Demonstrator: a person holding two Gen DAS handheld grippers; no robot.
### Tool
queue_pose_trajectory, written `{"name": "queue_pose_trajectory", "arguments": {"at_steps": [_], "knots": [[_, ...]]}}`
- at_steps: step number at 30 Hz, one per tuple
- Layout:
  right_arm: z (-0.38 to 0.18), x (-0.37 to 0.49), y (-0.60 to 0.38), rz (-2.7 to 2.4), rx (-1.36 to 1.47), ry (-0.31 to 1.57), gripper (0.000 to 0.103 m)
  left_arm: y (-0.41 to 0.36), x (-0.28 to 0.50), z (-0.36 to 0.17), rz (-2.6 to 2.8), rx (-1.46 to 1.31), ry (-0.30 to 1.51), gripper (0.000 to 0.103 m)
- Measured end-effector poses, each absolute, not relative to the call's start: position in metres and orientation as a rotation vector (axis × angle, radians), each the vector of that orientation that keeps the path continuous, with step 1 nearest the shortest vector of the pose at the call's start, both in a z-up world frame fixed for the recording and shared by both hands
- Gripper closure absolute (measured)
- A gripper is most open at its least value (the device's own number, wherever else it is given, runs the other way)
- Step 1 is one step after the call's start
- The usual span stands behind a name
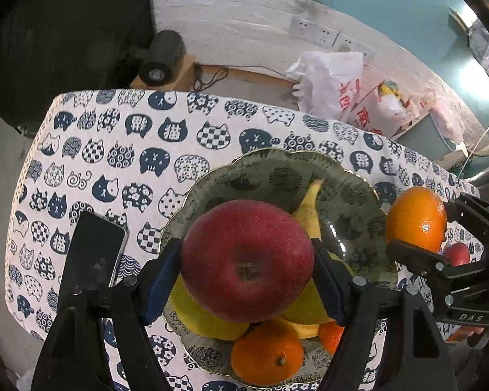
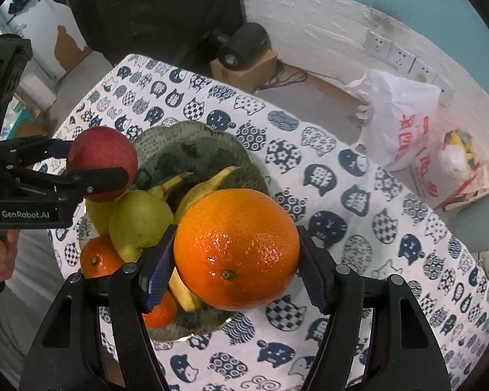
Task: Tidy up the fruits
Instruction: 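Lower the apple into the plate with the left tool while the right tool lowers the orange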
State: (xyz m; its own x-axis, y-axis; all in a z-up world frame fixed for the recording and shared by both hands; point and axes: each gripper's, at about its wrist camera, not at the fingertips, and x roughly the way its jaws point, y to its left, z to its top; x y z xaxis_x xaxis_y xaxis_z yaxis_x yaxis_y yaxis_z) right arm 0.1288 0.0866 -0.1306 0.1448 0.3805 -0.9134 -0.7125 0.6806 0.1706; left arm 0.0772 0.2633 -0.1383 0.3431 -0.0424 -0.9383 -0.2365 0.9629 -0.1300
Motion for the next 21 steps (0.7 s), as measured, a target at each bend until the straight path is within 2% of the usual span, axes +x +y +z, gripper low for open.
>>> {"name": "queue_pose_trajectory", "arguments": {"at_steps": [21], "knots": [[-0.156, 0.132, 0.100, 0.821, -0.335, 1.246, 0.032, 0.271, 0.083, -0.151, 0.143, -0.305, 1.259, 0.025]]}}
